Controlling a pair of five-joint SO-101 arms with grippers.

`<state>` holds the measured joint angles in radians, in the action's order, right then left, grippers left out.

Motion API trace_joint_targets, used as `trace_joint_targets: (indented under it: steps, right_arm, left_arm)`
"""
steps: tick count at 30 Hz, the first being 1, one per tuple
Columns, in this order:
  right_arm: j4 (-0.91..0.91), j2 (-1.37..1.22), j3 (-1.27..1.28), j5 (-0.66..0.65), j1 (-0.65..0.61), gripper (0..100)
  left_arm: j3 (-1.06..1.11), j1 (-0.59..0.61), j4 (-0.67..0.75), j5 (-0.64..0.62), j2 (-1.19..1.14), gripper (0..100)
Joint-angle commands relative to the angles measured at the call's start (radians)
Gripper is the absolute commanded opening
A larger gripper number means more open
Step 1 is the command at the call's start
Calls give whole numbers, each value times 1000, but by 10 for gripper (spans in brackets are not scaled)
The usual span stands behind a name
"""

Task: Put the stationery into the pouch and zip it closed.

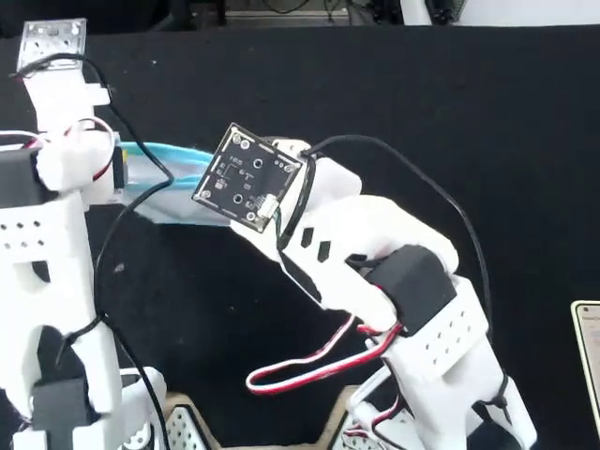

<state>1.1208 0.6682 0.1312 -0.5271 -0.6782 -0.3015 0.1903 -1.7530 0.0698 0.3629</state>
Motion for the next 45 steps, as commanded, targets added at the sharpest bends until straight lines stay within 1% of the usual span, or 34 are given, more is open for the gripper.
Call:
trace_joint_targets:
  steps: [1, 8, 14, 16, 20, 25, 30, 35, 45]
  right_arm:
    - [-3, 1, 4, 3, -18, 11]
    - [-97, 1, 64, 6, -17, 11]
    - [-158, 1, 94, 9, -17, 11]
    - [-163, 1, 99, 9, -17, 11]
    - [-153, 8, 93, 9, -17, 11]
    - [-94, 7, 48, 9, -17, 11]
    - [-83, 2, 33, 9, -18, 11]
    - [-81, 1, 33, 8, -21, 11]
    - [-84, 2, 48, 3, -18, 11]
  left_arm:
    - [-71, -18, 8, -6, 9, 170]
    - [-205, -8, -5, -6, 15, 173]
    - [-252, -7, -3, 0, 123, 173]
    - [-226, -7, -3, 2, 152, 173]
    - [-107, -8, 17, 3, 173, 173]
    - [59, -8, 133, 3, 184, 173]
    - [82, -13, 149, -2, 184, 177]
    - [41, -8, 146, -8, 184, 178]
    - [-140, -7, 143, -8, 186, 178]
